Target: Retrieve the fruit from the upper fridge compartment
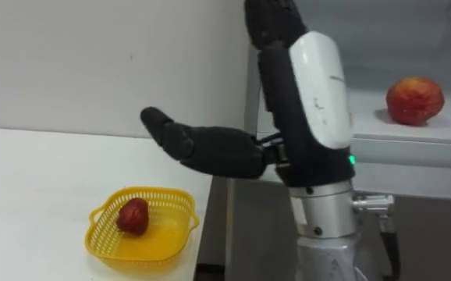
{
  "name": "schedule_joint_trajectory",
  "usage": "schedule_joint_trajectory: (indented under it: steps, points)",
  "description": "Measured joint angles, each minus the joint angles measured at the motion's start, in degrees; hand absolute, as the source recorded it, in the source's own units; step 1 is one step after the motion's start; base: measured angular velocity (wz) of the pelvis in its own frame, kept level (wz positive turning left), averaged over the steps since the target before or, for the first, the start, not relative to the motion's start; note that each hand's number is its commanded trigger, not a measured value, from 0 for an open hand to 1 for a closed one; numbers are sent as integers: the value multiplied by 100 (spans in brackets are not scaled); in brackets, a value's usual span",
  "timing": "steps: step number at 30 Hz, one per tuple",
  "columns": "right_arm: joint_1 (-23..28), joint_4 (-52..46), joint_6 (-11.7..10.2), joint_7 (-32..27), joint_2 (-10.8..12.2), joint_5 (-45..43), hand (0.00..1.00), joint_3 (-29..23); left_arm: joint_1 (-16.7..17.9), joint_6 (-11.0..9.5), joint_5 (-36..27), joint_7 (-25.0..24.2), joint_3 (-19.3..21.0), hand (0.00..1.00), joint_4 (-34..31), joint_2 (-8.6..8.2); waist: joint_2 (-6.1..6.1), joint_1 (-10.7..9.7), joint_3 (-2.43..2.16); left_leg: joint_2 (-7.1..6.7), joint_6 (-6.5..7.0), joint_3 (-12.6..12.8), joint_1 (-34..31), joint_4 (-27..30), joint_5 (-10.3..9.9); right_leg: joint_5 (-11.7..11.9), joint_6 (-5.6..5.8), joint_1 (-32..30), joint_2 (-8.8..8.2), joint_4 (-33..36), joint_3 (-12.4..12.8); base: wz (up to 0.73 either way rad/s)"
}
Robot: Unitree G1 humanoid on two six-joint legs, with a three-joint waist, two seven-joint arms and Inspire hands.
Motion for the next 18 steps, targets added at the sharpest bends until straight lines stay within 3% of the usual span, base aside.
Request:
schedule_joint_trajectory:
  steps: [7,12,18]
  points:
    - [141,7,-170,-260,-45,516,0,-759,64,-3,2,-21,121,0,42,0,-115,-236,4,32,-7,51,46,-7,-4,2,-4,38,2,-2,76,-4]
    - [337,26,-146,-394,-221,743,0,-1225,167,-2,1,-19,285,0,42,-3,-138,-370,3,32,-7,54,14,-1,-4,5,-4,14,3,0,68,0]
    - [337,60,-142,-472,-270,800,0,-1703,252,29,1,-14,290,0,42,-37,-148,-467,-16,37,-9,66,-4,0,-5,5,-4,-52,-7,7,53,0]
